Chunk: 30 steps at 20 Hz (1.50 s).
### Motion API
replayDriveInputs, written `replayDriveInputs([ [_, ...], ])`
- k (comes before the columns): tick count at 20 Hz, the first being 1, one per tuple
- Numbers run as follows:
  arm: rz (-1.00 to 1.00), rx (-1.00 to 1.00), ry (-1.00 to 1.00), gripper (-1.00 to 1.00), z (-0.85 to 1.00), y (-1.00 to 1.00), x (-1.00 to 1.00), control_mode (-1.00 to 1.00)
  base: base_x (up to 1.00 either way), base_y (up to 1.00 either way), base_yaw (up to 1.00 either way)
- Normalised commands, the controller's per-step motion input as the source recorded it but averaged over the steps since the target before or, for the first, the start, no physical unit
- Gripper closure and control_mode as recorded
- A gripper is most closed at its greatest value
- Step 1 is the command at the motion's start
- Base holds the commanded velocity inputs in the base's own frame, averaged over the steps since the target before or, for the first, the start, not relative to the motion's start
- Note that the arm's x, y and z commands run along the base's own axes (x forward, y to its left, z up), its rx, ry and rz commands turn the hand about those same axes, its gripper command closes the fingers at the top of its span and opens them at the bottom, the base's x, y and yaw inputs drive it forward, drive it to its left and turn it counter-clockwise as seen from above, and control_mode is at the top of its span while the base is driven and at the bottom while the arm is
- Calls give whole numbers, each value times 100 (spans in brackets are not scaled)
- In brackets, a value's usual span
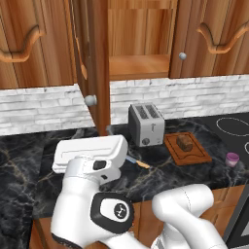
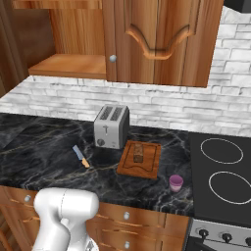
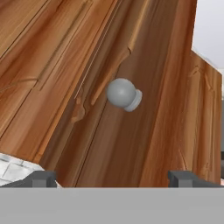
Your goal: Pick the bread, place it on the cutting board, pick the jam, place it on the counter, and close the cabinet.
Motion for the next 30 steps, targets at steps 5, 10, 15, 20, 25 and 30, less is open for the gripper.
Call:
replayDriveInputs([
  [5, -6, 10, -2, -100, 0, -18, 33, -100, 0, 0, 0],
  [10, -5, 9, -3, -100, 0, -20, 35, -100, 0, 0, 0],
  [15, 0, 2, -5, -100, -1, -13, 42, -100, 0, 0, 0],
  [20, 0, 0, -5, -100, -3, -15, 43, -100, 0, 0, 0],
  [25, 0, 0, -5, -100, -3, -27, 40, -100, 0, 0, 0],
  [30, 0, 0, -6, -100, -4, -32, 40, -100, 0, 0, 0],
])
